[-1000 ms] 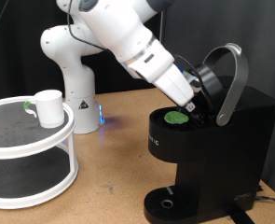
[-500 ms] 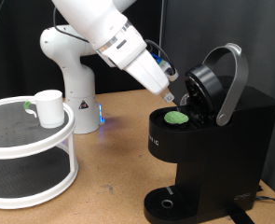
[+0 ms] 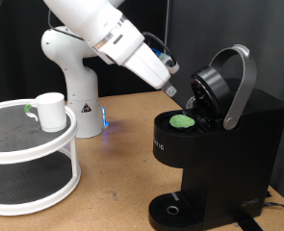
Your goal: Make a cup of coffee with the keurig machine
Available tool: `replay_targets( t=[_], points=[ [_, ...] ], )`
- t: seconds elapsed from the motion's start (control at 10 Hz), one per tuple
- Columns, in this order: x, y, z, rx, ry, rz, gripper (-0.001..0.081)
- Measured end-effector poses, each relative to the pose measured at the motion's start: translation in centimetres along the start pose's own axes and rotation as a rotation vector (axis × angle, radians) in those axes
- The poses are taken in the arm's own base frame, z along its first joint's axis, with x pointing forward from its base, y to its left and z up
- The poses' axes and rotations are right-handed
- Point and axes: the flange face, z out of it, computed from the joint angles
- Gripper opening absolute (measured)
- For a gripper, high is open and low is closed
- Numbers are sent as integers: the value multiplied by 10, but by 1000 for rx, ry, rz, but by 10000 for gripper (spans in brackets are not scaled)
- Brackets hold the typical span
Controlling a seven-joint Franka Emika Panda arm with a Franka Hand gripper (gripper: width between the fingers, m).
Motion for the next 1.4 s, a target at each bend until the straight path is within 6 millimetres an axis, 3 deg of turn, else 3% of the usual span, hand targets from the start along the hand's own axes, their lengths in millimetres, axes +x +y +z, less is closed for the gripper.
replay_targets(
  t=[0.8, 1.1, 1.4],
  points=[
    [48, -20, -102, 30, 178, 20, 803],
    [49, -19, -105, 42, 188, 35, 803],
    [65, -29, -88, 81, 251, 76, 803]
  ],
)
